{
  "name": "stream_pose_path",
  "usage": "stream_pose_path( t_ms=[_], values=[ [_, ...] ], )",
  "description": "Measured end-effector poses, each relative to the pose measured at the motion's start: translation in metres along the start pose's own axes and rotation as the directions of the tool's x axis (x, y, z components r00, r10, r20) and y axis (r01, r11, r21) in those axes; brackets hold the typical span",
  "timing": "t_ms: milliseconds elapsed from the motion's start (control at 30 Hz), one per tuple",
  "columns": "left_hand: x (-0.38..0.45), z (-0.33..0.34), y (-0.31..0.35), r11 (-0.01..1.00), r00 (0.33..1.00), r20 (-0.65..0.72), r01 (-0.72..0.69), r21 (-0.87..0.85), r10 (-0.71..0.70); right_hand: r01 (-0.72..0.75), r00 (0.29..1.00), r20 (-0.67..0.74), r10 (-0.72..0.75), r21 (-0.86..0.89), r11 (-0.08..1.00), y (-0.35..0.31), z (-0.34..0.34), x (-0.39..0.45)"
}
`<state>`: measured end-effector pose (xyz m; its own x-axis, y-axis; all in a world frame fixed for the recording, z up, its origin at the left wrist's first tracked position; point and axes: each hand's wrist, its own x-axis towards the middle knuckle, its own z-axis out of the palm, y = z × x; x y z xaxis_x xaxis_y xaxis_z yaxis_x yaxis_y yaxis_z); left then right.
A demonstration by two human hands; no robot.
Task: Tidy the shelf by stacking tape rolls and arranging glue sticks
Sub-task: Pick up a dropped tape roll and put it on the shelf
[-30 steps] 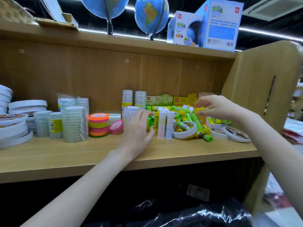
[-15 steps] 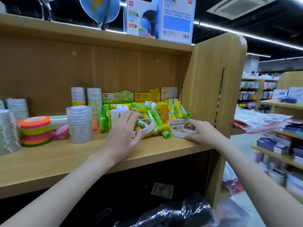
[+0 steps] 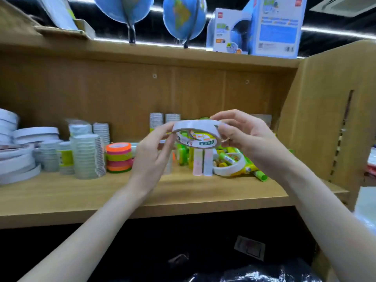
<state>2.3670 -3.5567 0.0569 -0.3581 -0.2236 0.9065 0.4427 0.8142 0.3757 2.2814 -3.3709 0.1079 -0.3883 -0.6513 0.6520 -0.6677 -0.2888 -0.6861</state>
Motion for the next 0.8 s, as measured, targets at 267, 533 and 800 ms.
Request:
stream_pose_path(
  t_ms=[267, 533, 800],
  values=[
    [-0.033, -0.196, -0.007, 0.927, 0.963, -0.270, 0.075, 0.368, 0.029, 0.146, 0.969, 0.177, -0.174, 0.160, 0.976, -0.041, 0.157, 0.078],
    [-0.033, -0.312, -0.048, 0.496, 0.974, -0.124, 0.015, 0.868, 0.187, 0.244, 0.966, 0.087, -0.242, -0.012, 0.970, -0.035, 0.278, 0.148],
    [-0.025, -0.323, -0.107, 0.318, 0.994, 0.074, -0.046, 0.947, -0.075, 0.293, 0.947, -0.057, -0.316, -0.249, 0.923, -0.009, 0.343, 0.212]
  ],
)
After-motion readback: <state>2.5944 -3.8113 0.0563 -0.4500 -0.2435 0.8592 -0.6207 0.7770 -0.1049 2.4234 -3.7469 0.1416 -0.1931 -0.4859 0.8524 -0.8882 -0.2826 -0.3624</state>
